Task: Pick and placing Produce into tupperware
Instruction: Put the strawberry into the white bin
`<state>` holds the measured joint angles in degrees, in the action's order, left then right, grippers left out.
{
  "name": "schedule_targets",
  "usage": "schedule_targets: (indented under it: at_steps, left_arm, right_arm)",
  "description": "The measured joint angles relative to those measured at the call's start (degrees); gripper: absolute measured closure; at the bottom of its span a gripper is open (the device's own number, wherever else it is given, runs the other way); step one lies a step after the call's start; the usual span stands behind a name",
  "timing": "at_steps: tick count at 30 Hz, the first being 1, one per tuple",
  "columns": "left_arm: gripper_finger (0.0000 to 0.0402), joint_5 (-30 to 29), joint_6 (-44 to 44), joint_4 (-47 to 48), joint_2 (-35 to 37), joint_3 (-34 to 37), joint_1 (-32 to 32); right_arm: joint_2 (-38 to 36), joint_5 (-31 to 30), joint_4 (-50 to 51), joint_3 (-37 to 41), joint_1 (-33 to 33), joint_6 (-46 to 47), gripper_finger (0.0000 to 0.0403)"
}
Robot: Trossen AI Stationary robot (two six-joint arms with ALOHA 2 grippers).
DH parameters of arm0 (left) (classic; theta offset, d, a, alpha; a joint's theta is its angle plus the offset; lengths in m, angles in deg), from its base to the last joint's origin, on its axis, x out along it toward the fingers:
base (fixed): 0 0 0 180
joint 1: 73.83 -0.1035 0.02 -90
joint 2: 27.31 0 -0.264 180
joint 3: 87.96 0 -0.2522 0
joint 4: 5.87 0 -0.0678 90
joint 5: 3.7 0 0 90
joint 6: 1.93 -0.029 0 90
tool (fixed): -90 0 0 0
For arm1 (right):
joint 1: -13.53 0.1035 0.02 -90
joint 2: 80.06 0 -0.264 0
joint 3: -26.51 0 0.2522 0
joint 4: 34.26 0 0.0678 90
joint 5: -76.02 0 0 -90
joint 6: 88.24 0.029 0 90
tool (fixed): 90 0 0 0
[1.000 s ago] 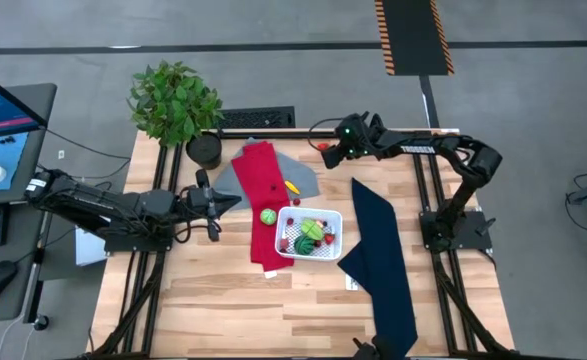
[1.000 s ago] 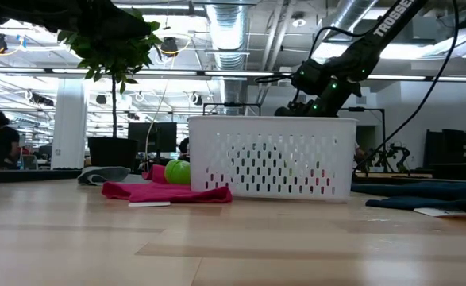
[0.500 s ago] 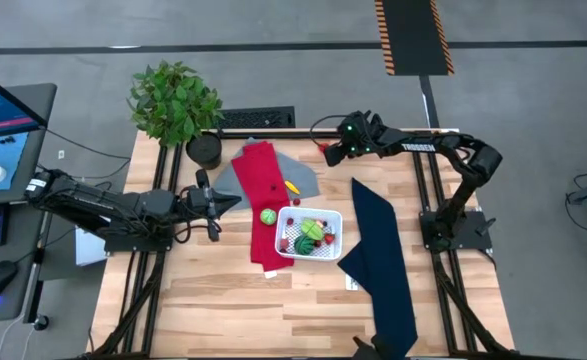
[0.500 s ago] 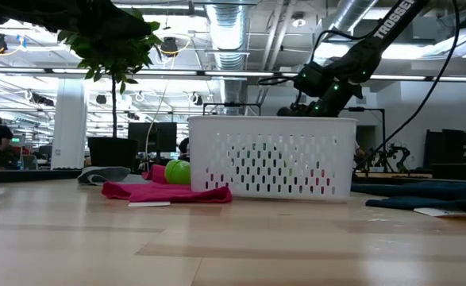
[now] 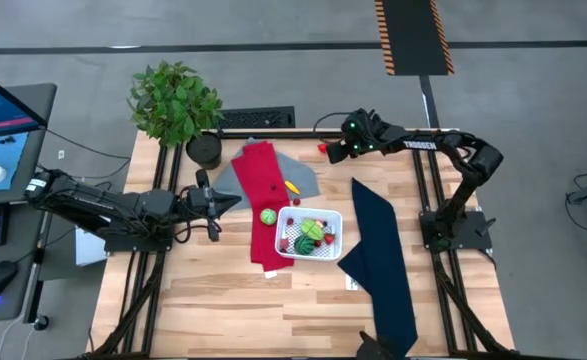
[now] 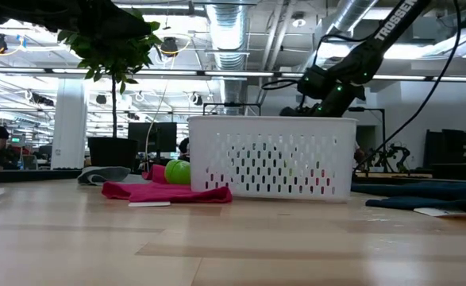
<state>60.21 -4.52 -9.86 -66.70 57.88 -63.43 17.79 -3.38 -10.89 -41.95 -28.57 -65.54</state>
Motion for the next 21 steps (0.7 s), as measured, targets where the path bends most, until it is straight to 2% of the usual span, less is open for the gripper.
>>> schedule_targets:
  at_steps: [5,11,21]
  left_arm:
    - [0.0395,0.0,0.0,0.0,0.0,0.0,0.0]
    - [0.0395,0.0,0.1,0.2,0.0,0.0,0.0]
    - [0.0395,3.3,1.4,0.5,0.0,0.0,0.5]
  right_arm:
    - [0.0,0.9,0.7,-0.9,-0.8,2.0,0.0217]
    - [2.5,10.3,1.1,-3.2,-2.0,8.8,0.0221]
    - [3.9,10.6,9.7,-8.6,-2.9,12.1,0.0221]
